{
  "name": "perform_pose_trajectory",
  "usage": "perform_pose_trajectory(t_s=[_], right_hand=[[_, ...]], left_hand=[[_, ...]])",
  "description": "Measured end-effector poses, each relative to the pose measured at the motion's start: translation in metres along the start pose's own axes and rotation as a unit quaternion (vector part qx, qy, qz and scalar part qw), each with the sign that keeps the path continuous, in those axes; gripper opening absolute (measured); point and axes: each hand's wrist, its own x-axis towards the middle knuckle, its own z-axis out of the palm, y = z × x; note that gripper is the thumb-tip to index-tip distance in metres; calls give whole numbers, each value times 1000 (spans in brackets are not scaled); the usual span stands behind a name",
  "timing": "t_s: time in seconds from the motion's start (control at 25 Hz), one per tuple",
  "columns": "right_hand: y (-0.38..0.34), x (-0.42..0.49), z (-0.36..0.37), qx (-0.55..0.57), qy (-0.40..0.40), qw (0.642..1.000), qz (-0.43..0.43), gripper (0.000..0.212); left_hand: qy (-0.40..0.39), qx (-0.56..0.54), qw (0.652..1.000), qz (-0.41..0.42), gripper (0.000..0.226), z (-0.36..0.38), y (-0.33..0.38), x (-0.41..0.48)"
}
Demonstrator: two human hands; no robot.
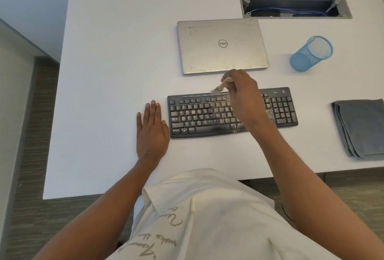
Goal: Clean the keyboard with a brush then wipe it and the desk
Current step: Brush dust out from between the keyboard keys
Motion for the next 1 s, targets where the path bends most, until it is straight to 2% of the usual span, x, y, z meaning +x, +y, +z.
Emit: perform_pose_trajectory(t_s=[0.28, 0.4, 0.6, 0.72, 0.88, 1.0], right_hand=[[-13, 26, 30, -32, -151, 987, -44, 24], [4, 24, 25, -70, -140, 987, -35, 30], [25, 24, -5, -128, -101, 986, 30, 24], [9, 34, 0, -63, -79, 994, 36, 17], [-18, 47, 24, -4, -125, 992, -15, 19], [-7, 48, 24, -39, -151, 988, 14, 26]], left_hand=[[7, -3, 1000, 1, 61, -1, 0, 0], [3, -1, 1000, -2, 60, -2, 1, 1], [5, -7, 1000, -4, 60, -1, 1, 1], [3, -4, 1000, -4, 60, -1, 2, 1], [1, -6, 1000, -3, 61, -3, 2, 0], [3, -8, 1000, -1, 61, -2, 1, 1]])
